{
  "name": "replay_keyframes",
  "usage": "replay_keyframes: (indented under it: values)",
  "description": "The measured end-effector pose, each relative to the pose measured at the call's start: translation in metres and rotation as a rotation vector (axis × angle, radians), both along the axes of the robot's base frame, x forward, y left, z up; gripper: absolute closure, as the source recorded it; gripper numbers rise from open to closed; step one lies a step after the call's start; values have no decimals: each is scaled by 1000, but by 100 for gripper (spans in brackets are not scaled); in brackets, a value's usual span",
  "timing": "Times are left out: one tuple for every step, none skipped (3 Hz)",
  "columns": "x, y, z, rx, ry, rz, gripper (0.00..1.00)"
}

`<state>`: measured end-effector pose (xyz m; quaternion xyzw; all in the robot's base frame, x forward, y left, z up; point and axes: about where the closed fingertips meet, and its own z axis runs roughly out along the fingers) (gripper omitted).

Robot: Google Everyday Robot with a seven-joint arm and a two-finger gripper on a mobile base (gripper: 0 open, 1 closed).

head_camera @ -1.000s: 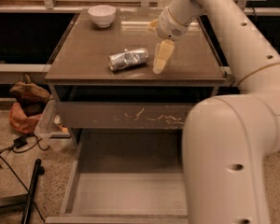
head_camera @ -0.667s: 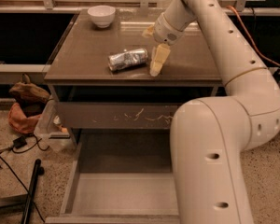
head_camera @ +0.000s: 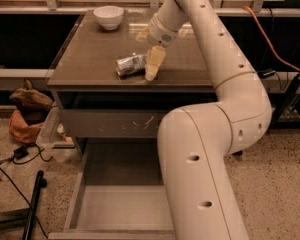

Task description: Place redbull can into middle drawer

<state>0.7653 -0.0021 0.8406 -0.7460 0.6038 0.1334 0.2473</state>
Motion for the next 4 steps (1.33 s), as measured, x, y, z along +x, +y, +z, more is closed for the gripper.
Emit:
replay_keyframes:
  values:
    - [-5,27,23,-14,-28,39,0]
    - [4,33,22,2,-49,26,18]
    - [10,39,20,14,-65,19,41]
    - [16,43,18,23,-75,12,39]
